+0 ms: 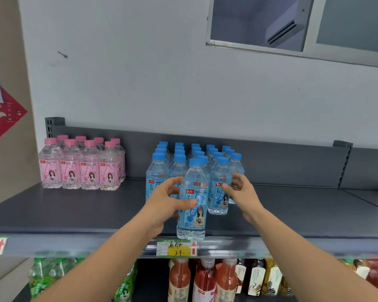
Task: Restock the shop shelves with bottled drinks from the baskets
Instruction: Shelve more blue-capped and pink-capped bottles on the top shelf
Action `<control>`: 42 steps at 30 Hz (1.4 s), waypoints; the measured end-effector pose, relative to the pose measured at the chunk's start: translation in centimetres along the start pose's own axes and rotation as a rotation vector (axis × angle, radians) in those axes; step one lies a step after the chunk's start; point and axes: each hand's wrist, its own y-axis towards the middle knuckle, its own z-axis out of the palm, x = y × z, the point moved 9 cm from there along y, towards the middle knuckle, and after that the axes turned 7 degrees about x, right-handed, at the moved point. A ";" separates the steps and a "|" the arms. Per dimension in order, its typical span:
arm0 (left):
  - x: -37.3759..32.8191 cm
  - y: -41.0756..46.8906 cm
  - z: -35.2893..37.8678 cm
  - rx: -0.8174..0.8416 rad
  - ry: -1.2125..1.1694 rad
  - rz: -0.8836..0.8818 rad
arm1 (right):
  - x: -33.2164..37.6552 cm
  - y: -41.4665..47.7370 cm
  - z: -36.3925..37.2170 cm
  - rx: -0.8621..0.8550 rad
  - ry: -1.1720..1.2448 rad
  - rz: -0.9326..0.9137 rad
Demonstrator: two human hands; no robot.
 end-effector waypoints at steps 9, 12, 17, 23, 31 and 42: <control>0.1 0.5 1.5 -0.037 0.001 0.002 | 2.8 -2.9 -1.7 -0.255 -0.288 -0.095; -0.1 0.8 2.3 -0.047 -0.006 0.014 | 5.2 -4.8 0.2 -0.036 -0.109 -0.194; -0.7 1.1 3.7 -0.059 -0.030 0.044 | 5.9 -6.9 3.2 0.397 -0.115 -0.163; -0.9 1.3 6.2 0.075 -0.003 0.051 | 5.8 -6.7 0.1 0.285 -0.117 -0.199; -2.3 0.8 -0.6 -0.307 0.695 0.193 | 3.8 -5.1 -5.6 0.046 -0.005 -0.106; -0.9 1.0 -6.2 -0.558 0.919 0.131 | -1.2 -1.6 -5.3 0.007 -0.019 0.018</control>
